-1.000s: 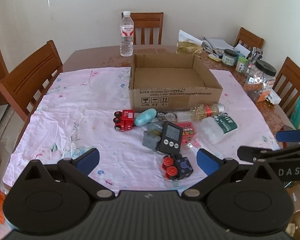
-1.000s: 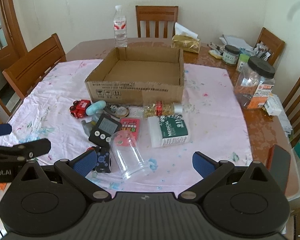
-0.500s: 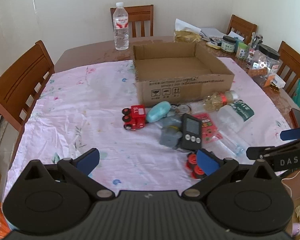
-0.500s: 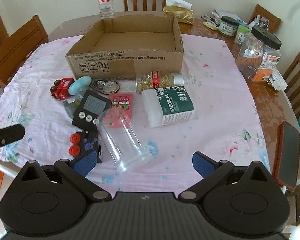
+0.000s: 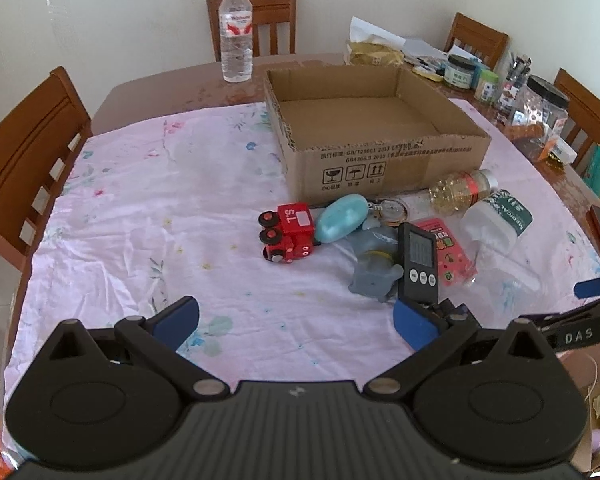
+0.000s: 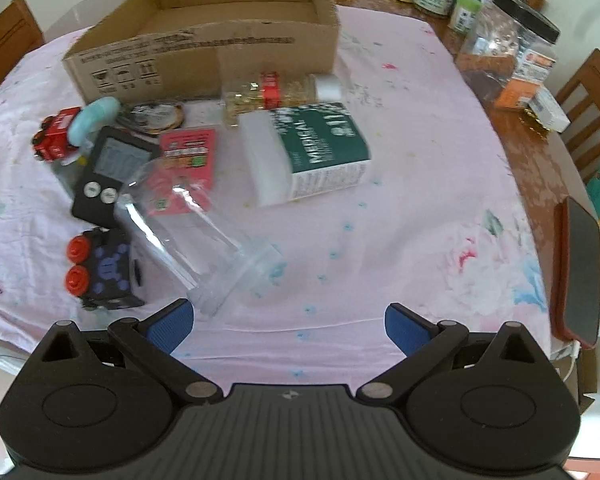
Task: Organize rigid objects
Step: 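Grasp the red-wheeled black toy block with left tool while right tool grasps clear jar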
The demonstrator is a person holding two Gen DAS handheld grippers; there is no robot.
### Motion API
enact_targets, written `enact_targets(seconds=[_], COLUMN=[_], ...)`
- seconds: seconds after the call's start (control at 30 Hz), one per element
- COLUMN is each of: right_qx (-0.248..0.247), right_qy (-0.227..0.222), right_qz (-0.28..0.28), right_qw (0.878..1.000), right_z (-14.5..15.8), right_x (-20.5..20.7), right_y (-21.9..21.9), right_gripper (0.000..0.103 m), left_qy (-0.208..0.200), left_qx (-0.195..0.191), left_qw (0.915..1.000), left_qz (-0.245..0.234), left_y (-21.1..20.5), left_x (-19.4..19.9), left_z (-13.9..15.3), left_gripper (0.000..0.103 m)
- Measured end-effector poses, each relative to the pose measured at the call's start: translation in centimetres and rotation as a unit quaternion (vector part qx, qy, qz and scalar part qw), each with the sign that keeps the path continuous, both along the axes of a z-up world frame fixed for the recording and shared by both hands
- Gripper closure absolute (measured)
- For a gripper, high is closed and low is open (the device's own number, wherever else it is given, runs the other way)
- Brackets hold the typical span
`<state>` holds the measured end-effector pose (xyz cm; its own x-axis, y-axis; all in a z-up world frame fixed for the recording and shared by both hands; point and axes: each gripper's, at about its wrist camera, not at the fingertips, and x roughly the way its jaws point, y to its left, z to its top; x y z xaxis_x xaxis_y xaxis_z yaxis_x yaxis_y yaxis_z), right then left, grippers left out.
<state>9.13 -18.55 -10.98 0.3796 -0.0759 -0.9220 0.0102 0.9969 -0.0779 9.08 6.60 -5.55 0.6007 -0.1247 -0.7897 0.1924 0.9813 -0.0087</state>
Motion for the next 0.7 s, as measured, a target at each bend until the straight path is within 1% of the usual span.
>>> enact_targets(seconds=[0.2,0.3,0.43,0.5,0.57,0.7], right_qx=[-0.006,-0.001,0.048,0.058,0.049,0.06], right_qy=[-0.009,-0.001,0.013,0.014,0.005,-0.029], right_qz=[-0.032,-0.033,-0.018,-0.007,0.009,0.05], right_qw=[0.999,0.999,0.999,0.998,0.999,0.997], right_z=[-0.1,-0.1,0.2,0.4,1.1,2.1], right_x=[1.2,1.3,0.9,0.7,0.3,0.0], right_y=[-1.7,-1.9,-0.9,0.0,0.9,2.6], right_gripper=[0.0,0.0,0.0,0.0,0.0,0.0], left_qy=[0.006,0.007,0.009,0.009,0.008,0.005], left_qx=[0.001,0.002,0.001,0.002,0.002,-0.005], left_qw=[1.0,0.9999,0.9999,0.9998,0.9999,0.9998], left_qz=[-0.008,-0.011,-0.015,-0.016,-0.015,-0.016], left_y=[-0.3,-0.4,-0.6,-0.5,-0.4,-0.1], left_x=[0.8,1.0,1.3,1.4,1.5,1.6], left_z=[-0.3,-0.4,-0.4,-0.4,-0.3,-0.3], left_gripper=[0.001,0.001,0.001,0.001,0.001,0.001])
